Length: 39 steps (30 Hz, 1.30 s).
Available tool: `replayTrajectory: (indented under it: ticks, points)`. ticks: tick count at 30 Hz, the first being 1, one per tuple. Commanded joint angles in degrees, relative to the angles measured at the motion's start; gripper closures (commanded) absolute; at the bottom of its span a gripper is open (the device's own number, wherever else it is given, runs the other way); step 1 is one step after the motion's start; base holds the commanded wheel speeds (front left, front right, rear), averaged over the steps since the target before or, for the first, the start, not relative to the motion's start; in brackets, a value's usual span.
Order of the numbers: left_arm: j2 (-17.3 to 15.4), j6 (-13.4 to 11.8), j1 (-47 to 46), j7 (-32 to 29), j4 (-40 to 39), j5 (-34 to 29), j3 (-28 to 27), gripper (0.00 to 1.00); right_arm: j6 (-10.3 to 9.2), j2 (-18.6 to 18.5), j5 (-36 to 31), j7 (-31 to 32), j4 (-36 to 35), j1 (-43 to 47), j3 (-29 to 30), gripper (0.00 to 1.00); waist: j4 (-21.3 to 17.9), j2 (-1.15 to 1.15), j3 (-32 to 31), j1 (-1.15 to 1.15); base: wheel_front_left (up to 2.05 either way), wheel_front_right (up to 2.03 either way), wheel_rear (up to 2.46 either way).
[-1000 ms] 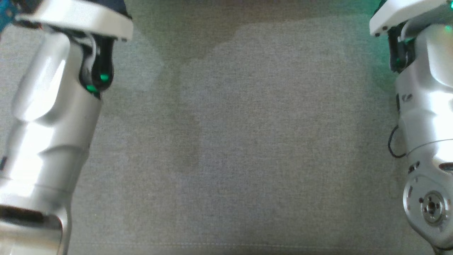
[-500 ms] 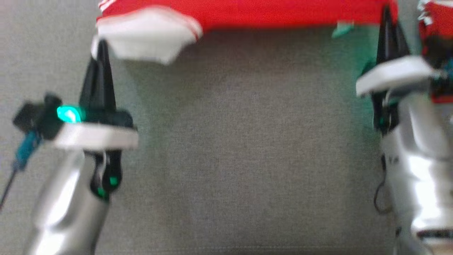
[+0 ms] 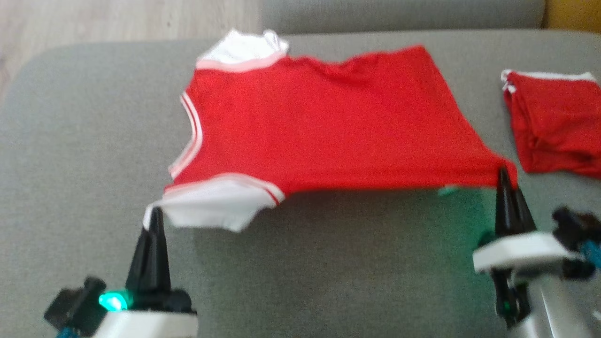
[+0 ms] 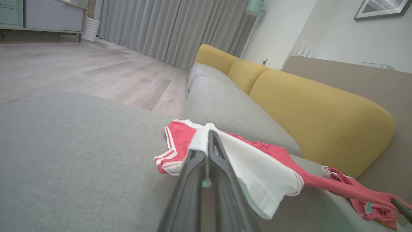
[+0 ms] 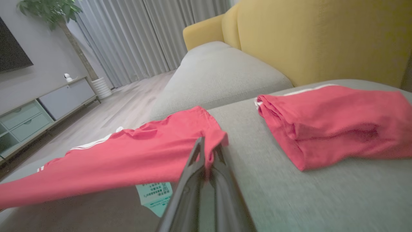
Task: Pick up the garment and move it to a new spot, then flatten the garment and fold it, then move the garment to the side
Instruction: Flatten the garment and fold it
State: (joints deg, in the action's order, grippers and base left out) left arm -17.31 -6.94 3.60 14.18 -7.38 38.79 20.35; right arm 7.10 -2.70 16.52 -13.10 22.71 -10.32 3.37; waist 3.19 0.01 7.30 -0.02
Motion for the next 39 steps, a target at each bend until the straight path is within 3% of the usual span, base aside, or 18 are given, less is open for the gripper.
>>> replayTrajectory:
  ticks: [1, 7, 11, 24, 39]
  points:
    - [-1.46, -0.90, 0.45, -0.01, -3.06, -0.04, -2.03, 1.00, 0.39, -0.18, 0.34, 0.64, -3.84, 1.40, -0.62, 1.00, 0.96, -0.01, -3.19, 0.02, 0.00, 0.00, 0.00]
    - [-1.94, -1.97, 6.96, -1.44, -5.75, 0.56, -0.35, 1.00, 0.39, -0.18, 2.41, 5.04, -11.45, 10.49, 0.34, 1.00, 1.36, -0.01, -4.85, 0.02, 0.00, 0.00, 0.00]
    - [-1.78, -1.38, 6.54, -2.13, -4.32, 0.76, 0.68, 1.00, 0.39, -0.18, 2.22, 7.41, -12.25, 11.62, 0.67, 1.00, 1.25, -0.01, -4.41, 0.02, 0.00, 0.00, 0.00]
    - [0.98, 2.33, -5.69, -2.85, 7.34, 1.63, 1.86, 1.00, 0.39, -0.18, 1.99, 9.42, -3.59, 3.66, -0.21, 1.00, 0.82, -0.01, -0.71, 0.02, 0.00, 0.00, 0.00]
    - [0.92, 6.18, -23.47, -3.69, 22.84, 0.60, 1.30, 1.00, 0.39, -0.18, -0.43, 9.92, 7.10, -11.63, -1.42, 1.00, -1.06, -0.01, 4.54, 0.02, 0.00, 0.00, 0.00]
